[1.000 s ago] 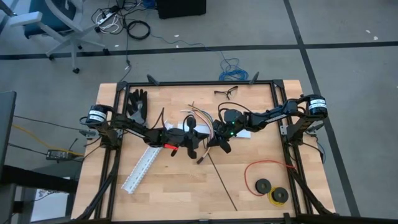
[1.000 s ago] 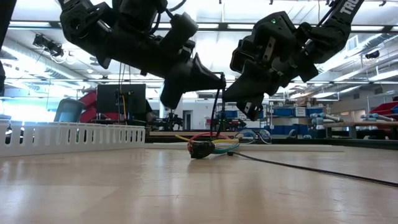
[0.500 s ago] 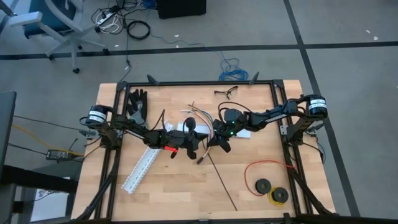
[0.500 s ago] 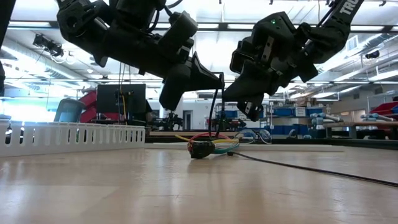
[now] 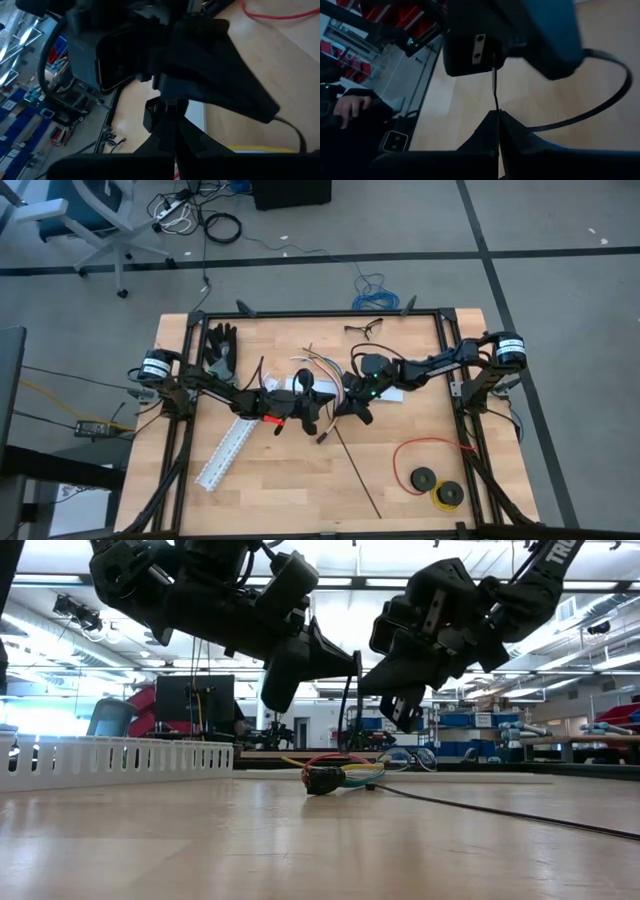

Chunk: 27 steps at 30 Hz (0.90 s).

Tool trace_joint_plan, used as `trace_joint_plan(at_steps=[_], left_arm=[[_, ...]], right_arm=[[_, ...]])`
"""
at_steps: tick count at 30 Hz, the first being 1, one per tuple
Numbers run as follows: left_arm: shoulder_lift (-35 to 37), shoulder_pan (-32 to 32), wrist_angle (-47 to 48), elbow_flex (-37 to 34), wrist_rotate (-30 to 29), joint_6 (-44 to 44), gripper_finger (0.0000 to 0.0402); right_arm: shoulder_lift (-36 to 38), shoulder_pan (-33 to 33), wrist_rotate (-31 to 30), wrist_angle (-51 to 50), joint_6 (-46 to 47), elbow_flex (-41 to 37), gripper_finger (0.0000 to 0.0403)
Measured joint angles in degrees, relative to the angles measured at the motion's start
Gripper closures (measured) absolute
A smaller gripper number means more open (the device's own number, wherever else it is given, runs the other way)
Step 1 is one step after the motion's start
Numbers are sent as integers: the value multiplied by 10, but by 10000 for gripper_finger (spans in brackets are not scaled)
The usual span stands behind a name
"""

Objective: Ziptie cables
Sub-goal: Wrap the cables together using a black zip tie

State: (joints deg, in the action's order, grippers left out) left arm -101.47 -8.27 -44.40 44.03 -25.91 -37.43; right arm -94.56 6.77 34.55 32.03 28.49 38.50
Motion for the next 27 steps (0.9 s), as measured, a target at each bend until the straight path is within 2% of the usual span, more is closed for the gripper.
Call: trace_joint_plan(at_steps=[27], left_arm=[[0,-5,-2,0,0,0,401]], right_arm=[[0,10,-4,-7,3,0,403]])
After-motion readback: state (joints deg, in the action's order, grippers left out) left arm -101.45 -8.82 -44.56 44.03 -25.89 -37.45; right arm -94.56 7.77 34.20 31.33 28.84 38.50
